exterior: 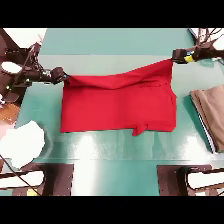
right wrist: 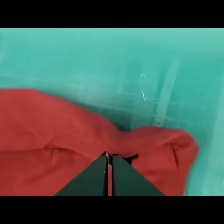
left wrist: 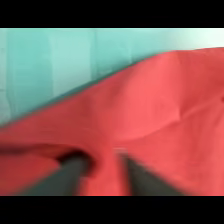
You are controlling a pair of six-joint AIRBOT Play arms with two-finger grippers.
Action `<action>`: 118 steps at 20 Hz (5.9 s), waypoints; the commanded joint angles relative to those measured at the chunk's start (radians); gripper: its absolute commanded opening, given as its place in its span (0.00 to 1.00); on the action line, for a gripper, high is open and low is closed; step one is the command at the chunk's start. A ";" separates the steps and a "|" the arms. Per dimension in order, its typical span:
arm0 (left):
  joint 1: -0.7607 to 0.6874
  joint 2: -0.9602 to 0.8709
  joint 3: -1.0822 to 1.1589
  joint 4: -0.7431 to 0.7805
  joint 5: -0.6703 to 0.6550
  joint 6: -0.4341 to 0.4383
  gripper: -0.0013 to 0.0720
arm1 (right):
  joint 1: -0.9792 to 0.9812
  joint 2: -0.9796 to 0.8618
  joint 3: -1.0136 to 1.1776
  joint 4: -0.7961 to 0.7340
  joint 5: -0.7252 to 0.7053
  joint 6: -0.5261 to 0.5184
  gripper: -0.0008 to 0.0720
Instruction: Fold the shirts.
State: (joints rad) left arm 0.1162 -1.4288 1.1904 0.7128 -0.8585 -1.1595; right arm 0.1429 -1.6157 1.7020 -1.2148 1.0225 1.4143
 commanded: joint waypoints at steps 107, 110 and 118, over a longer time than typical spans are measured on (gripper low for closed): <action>0.027 -0.125 0.260 0.132 -0.002 -0.054 0.05 | -0.130 -0.089 0.097 0.010 0.121 0.069 0.03; 0.029 -0.126 0.285 0.130 0.025 0.032 0.05 | -0.133 -0.111 0.157 0.004 0.064 0.036 0.03; 0.029 -0.125 0.229 0.172 -0.156 0.086 0.05 | -0.110 0.016 -0.156 -0.173 0.094 0.032 0.03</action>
State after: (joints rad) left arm 0.1452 -1.5524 1.4590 0.8722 -0.9703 -1.0924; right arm 0.0261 -1.6444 1.6772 -1.3411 1.1351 1.4498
